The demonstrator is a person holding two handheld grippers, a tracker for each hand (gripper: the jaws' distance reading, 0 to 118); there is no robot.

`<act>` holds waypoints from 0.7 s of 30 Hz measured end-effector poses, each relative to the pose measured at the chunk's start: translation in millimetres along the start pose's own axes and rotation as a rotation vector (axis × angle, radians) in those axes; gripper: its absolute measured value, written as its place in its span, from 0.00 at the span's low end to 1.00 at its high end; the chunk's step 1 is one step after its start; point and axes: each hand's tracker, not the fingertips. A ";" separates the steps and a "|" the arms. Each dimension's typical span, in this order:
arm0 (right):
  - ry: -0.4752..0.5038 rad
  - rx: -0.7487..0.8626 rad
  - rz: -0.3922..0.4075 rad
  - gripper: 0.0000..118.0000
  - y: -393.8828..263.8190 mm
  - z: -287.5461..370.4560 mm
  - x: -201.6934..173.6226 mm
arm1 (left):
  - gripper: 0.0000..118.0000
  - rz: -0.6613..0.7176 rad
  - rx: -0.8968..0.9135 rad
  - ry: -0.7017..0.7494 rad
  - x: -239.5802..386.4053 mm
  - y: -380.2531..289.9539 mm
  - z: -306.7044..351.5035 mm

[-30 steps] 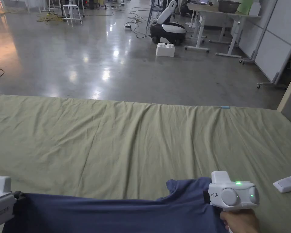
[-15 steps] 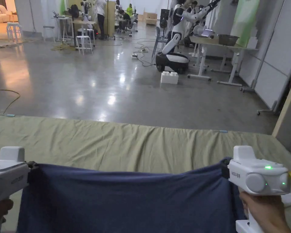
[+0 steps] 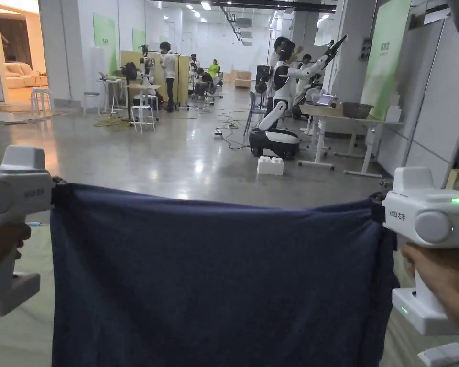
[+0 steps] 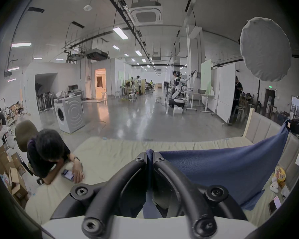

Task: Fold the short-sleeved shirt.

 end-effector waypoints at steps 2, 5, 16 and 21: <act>-0.009 0.024 0.001 0.02 17.6 -0.5 1.5 | 0.04 -0.013 0.020 0.003 -10.7 24.0 3.0; -0.030 0.054 0.011 0.02 50.2 -3.7 2.7 | 0.04 -0.022 0.056 0.006 3.1 57.1 17.9; -0.080 0.121 0.040 0.02 116.6 -5.7 1.0 | 0.04 -0.027 0.114 0.026 -0.1 115.9 -9.6; -0.083 0.122 0.041 0.02 115.7 -10.7 1.5 | 0.04 -0.026 0.113 0.022 1.3 106.9 -18.2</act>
